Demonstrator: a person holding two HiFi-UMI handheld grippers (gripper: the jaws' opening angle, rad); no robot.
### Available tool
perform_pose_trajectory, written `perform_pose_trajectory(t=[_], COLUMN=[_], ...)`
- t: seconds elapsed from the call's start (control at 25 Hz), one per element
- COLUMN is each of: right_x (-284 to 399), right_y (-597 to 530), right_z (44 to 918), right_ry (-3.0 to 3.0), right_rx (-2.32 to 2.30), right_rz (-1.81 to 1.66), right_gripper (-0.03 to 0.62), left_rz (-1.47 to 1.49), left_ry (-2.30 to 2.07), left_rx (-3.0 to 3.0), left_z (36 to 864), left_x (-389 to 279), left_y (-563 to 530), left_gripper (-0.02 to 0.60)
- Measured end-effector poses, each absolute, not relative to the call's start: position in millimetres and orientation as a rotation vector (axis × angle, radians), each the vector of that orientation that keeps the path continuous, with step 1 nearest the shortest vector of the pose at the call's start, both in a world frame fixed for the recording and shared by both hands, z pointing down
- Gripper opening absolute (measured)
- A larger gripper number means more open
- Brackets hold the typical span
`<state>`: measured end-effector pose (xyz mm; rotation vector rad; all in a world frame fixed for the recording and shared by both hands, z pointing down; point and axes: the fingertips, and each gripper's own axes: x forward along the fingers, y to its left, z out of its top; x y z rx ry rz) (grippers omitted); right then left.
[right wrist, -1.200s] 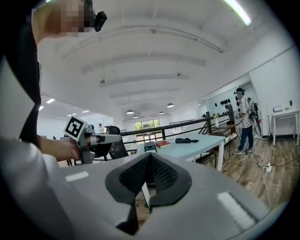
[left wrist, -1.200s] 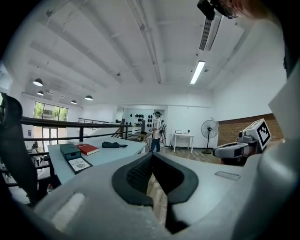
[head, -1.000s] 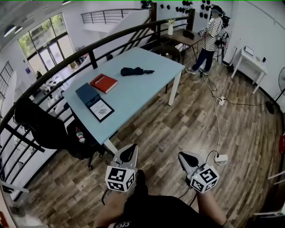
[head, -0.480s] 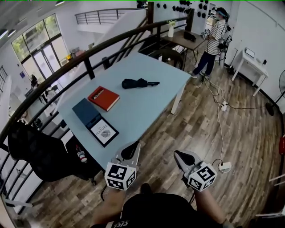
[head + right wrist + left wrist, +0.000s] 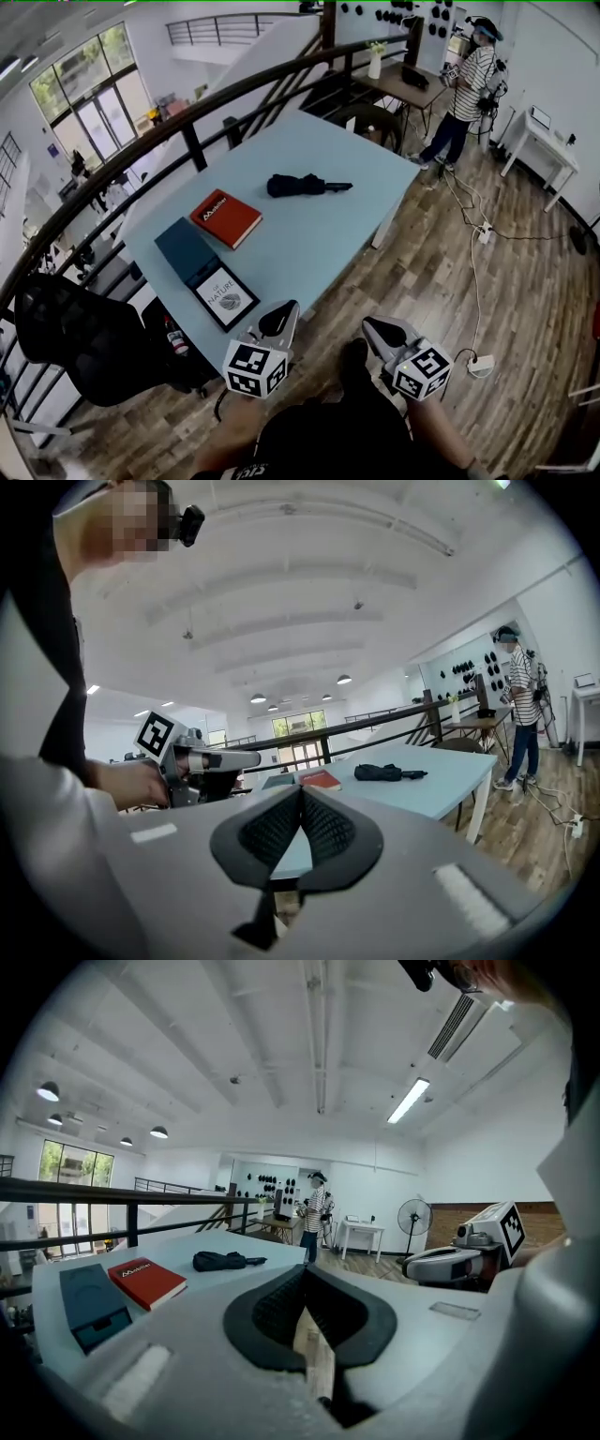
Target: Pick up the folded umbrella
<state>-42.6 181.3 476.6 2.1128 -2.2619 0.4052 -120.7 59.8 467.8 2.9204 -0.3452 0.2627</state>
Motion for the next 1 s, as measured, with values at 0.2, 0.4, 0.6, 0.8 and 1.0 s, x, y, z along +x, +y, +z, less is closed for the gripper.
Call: perform_pose_trajectory(t=[0.2, 0.4, 0.6, 0.8, 1.0], right_x=[-0.8, 68.5, 144.4, 212.2, 236.2], right_y=[138.4, 82.7, 35.9, 1.1, -30.0], right_z=[486.0, 490.4, 485.3, 491.2, 501.9], right_ry=[-2.324, -2.379, -2.423, -2.449, -2.471], right_rx=[2.075, 2.003, 1.910, 1.847, 1.778], right_rz=[0.445, 0.471, 0.460, 0.518, 0.560], right_gripper=[0.002, 0.002, 0.002, 0.002, 0.002], left_rz=[0.318, 0.342, 0.356, 0.365, 0.386], left_ry=[-0.386, -0.492, -0.522, -0.542, -0.593], left_rx=[2.917, 2.890, 2.876, 2.868, 2.843], left_z=[475.7, 478.0, 472.3, 462.8, 469.5], left_x=[-81.7, -23.8, 53.8, 123.7, 145.5], left_y=[22.4, -33.0, -73.9, -103.0, -129.2], left_gripper=[0.003, 0.002, 0.003, 0.002, 0.003])
